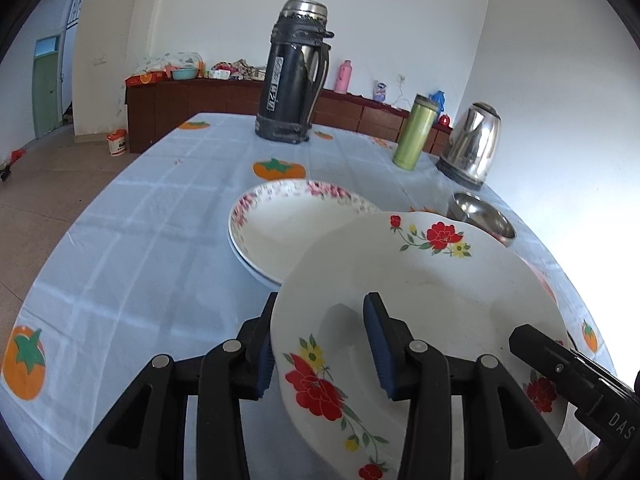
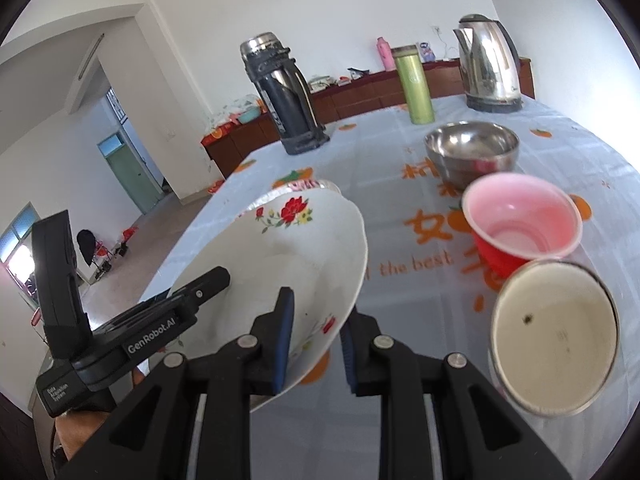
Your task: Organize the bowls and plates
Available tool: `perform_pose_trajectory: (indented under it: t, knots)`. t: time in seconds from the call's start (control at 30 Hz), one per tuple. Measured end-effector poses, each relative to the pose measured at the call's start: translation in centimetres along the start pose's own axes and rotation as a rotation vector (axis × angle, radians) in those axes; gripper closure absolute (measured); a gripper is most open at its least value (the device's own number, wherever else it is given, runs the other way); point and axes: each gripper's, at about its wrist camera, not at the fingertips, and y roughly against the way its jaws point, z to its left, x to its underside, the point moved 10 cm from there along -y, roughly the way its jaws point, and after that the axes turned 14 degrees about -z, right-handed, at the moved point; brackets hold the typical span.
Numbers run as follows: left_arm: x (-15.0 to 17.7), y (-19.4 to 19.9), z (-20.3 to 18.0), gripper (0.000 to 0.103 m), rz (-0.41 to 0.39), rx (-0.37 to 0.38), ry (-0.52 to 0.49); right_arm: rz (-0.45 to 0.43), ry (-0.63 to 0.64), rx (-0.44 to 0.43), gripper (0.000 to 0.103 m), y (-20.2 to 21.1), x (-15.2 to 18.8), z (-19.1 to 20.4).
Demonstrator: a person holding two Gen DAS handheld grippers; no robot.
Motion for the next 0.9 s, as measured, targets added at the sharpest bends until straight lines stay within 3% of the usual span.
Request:
perform_pose_trajectory:
  t: [0.47,0.9]
  knots:
    - [-3.7,-3.4,2.9,0.06,-0.05,-0.061,0.035,-0.025,-0.012,-0.014,0.081,-5.6,-2.8,1.7]
    - [-3.5,-6.7,4.4,0.06,-0.02,-0.111,0.051,-0.004,-0.008,0.007,0.081,-9.5,-2.9,1.3]
